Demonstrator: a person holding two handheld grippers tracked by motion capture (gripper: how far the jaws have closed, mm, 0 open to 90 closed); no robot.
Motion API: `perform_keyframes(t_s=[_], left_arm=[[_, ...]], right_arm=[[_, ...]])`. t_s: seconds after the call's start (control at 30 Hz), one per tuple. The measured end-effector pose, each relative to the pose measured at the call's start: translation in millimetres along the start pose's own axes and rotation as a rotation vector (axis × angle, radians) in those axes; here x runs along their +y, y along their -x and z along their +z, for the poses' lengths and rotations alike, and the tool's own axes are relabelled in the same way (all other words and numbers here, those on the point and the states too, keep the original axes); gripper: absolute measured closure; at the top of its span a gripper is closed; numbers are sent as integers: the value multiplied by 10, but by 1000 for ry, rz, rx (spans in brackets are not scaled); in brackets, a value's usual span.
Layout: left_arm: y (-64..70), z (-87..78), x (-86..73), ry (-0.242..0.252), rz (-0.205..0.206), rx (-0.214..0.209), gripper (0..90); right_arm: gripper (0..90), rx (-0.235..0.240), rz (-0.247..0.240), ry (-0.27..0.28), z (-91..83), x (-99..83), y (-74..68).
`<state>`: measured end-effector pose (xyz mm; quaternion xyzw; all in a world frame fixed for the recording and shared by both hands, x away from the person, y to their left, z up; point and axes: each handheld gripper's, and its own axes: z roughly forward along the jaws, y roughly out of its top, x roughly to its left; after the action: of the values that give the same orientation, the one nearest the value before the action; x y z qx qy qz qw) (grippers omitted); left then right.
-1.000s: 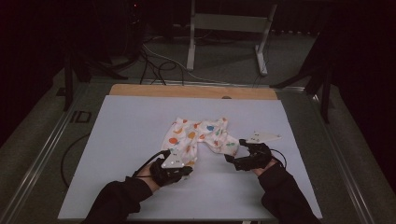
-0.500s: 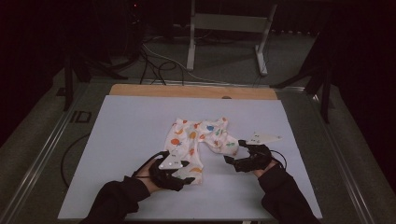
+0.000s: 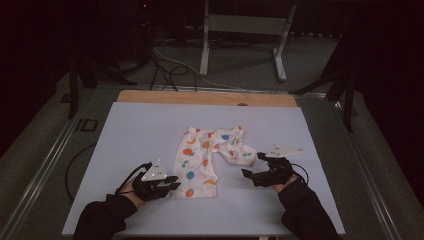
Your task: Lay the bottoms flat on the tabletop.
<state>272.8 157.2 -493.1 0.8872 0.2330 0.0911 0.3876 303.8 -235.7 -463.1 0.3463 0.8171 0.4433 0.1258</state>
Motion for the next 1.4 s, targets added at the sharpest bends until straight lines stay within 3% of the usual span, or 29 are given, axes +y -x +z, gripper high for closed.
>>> perform_keyframes(t_s=[0.1, 0.27, 0.33, 0.4, 0.6, 0.8, 0.97, 1.07, 1.17, 1.2, 1.3, 1.4], left_arm=[[30, 46, -31, -39, 32, -14, 790], [41, 140, -118, -107, 46, -27, 798], [30, 128, -140, -112, 31, -43, 823], [38, 106, -158, -121, 40, -53, 823], [41, 52, -225, -105, 7, -75, 802], [55, 45, -229, -93, 14, -79, 769], [83, -4, -202, -46, 27, -44, 520], [94, -34, -183, -20, 12, -17, 333], [97, -82, -162, 18, -14, -17, 144], [102, -105, -157, 34, -26, -7, 119], [104, -172, -154, 59, -45, 18, 6], [97, -231, -188, 85, -90, 37, 2]], right_arm=[[119, 3, 4, -1, 2, -5, -8], [119, 1, 8, -7, -7, -38, 8], [119, 0, 12, -4, -22, -46, 7], [119, -3, 14, -4, -35, -55, 17], [119, -8, 15, 3, -45, -54, 31], [119, -10, 14, 8, -46, -43, 23], [119, -17, 13, 12, -56, -46, 36], [119, -35, 14, 17, -57, -59, 68], [119, -64, -2, -5, -12, -102, 116], [119, -72, -5, -13, 10, -118, 121], [119, -27, 14, -12, 60, -159, 149], [122, -8, 25, -21, 124, -176, 172]])
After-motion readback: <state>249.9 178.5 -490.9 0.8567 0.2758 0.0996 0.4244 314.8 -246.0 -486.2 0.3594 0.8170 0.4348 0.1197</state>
